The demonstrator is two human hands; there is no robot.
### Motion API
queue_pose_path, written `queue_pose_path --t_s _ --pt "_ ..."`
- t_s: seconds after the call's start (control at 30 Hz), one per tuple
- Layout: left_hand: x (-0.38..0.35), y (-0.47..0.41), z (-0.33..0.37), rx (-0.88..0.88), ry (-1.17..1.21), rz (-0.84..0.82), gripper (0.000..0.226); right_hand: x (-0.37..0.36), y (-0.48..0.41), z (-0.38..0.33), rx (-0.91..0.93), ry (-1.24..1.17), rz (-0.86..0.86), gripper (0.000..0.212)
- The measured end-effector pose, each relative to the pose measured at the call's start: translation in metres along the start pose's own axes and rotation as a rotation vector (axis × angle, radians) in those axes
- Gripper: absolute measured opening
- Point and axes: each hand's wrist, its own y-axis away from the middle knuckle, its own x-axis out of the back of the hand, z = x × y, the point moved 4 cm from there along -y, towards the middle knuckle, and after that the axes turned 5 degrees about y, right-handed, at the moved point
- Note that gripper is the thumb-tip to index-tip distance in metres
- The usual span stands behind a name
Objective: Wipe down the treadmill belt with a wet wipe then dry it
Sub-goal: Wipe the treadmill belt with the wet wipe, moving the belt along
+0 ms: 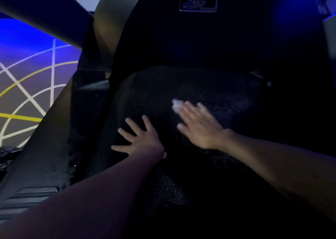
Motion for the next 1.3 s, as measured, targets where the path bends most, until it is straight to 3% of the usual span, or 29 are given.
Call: queue_pose_path --t_s 0.07,0.2,0.33,0.47,0.5,0.6,0.73,0.77,0.87,1.03,1.17,1.3 --pt "-0.002 -0.001 -0.004 0.034 0.078 -0.013 0.131 0.002 -0.004 0.001 -0.124 -0.019 -0.012 0.068" --pt "-0.001 -0.005 -0.013 -0.012 0.058 0.01 0.132 -0.002 0.003 -0.037 0.198 0.025 -0.006 0.069" --pt "0.01 -0.008 -0.037 -0.165 -0.125 -0.02 0.134 0.008 -0.027 -0.024 -0.095 -0.038 -0.015 0.068" --pt "0.018 -0.014 -0.062 -0.322 -0.245 -0.017 0.126 0.004 -0.022 -0.064 0.174 0.069 0.007 0.069" --pt "0.018 -0.015 -0.062 -0.332 -0.276 -0.009 0.125 0.005 -0.026 -0.061 0.156 0.067 0.025 0.068" --pt "0.017 -0.018 -0.063 -0.339 -0.333 -0.028 0.123 0.011 -0.04 -0.051 -0.138 -0.019 0.047 0.068" --pt "0.014 -0.022 -0.072 -0.368 -0.235 -0.031 0.125 0.002 -0.033 -0.086 0.155 0.071 -0.002 0.071" --pt "0.013 -0.022 -0.073 -0.363 -0.203 -0.025 0.126 0.004 -0.035 -0.081 0.167 0.066 0.003 0.07" --pt "0.012 -0.019 -0.072 -0.349 -0.129 -0.008 0.127 0.012 -0.051 -0.06 -0.073 -0.001 0.053 0.069" --pt "0.011 -0.021 -0.075 -0.307 -0.057 0.012 0.132 0.004 -0.046 -0.09 0.217 0.093 0.01 0.071" --pt "0.011 -0.021 -0.075 -0.31 -0.054 0.0 0.132 0.013 -0.071 -0.074 -0.057 -0.003 0.078 0.069" --pt "0.01 -0.022 -0.072 -0.28 -0.053 -0.005 0.132 0.002 -0.067 -0.107 0.251 0.098 0.037 0.069"
